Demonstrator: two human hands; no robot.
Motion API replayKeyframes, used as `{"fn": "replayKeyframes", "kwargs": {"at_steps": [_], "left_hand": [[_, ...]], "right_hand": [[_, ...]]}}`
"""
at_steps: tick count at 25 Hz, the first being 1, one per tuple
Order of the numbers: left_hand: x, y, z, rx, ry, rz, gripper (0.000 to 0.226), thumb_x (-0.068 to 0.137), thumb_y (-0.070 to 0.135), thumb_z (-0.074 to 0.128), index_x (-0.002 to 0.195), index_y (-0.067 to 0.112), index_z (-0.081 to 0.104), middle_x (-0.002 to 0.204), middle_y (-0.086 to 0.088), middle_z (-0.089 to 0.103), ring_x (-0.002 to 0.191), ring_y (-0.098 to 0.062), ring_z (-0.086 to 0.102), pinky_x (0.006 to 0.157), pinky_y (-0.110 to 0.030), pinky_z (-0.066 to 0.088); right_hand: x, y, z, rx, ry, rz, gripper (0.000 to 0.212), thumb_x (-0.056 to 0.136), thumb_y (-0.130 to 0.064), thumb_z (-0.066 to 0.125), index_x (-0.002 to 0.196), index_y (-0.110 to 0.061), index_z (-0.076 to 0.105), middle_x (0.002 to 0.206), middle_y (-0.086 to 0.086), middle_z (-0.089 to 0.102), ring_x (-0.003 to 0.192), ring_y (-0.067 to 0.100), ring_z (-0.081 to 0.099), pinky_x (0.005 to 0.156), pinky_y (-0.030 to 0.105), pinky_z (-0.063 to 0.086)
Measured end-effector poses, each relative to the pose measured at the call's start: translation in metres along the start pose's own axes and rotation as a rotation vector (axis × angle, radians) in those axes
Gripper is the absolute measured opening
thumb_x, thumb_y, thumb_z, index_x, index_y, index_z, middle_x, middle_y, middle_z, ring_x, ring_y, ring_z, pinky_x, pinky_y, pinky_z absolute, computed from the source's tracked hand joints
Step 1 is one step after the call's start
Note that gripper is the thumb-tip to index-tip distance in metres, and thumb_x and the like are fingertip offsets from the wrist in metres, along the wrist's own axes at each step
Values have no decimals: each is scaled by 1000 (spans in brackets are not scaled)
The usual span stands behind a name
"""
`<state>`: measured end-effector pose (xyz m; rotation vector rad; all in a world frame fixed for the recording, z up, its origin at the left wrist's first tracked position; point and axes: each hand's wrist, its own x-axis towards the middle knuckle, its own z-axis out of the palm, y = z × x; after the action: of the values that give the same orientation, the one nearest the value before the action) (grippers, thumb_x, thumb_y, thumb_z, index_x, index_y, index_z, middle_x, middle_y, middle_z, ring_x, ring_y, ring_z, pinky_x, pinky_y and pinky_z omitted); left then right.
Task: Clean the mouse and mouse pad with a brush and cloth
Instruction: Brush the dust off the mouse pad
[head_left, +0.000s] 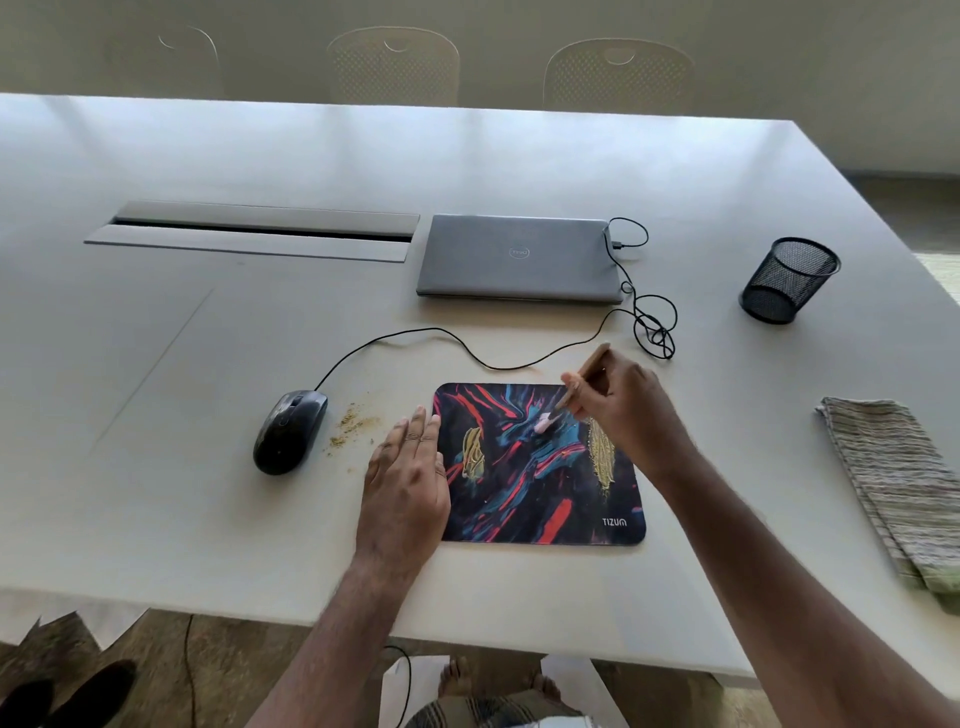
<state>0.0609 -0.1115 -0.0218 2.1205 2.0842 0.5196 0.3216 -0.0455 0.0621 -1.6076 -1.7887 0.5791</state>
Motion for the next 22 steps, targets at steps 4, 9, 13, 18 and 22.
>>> {"fn": "replayKeyframes", "kwargs": {"at_steps": [4, 9, 13, 18, 22], "left_hand": [[0, 0, 0, -6, 0, -1, 57, 104, 29, 28, 158, 17, 38, 165, -3, 36, 153, -19, 30, 125, -34, 17], [0, -1, 2, 7, 10, 8, 57, 103, 27, 29, 157, 15, 41, 164, -3, 38, 151, -20, 33, 125, -36, 21], [1, -2, 3, 16, 13, 11, 57, 103, 28, 28, 156, 15, 42, 163, -4, 39, 151, -21, 34, 126, -38, 23], [0, -1, 3, 15, 20, 12, 56, 103, 28, 30, 156, 15, 43, 163, -5, 40, 151, -22, 35, 125, -37, 21], [0, -2, 4, 23, 30, 20, 57, 102, 29, 28, 155, 13, 44, 162, -6, 41, 150, -24, 37, 124, -37, 22]], "right_hand": [[4, -1, -10, -27, 151, -2, 26, 99, -33, 72, 88, -12, 60, 74, -4, 74, 64, 9, 72, 60, 23, 57], [-6, 2, 3, 127, 5, 41, 24, 99, -33, 72, 89, -13, 61, 72, -4, 77, 65, 7, 76, 65, 27, 64], [3, 9, -16, -29, 228, 18, 27, 99, -24, 74, 84, -9, 58, 62, -15, 63, 60, -17, 63, 57, 1, 41], [-16, 5, 0, 135, 64, 0, 25, 99, -30, 74, 89, -11, 61, 70, -5, 76, 61, 1, 74, 61, 24, 60], [-17, 21, -9, -5, 266, 10, 26, 98, -31, 74, 87, -11, 60, 67, -14, 68, 61, 1, 67, 62, 29, 53]]}}
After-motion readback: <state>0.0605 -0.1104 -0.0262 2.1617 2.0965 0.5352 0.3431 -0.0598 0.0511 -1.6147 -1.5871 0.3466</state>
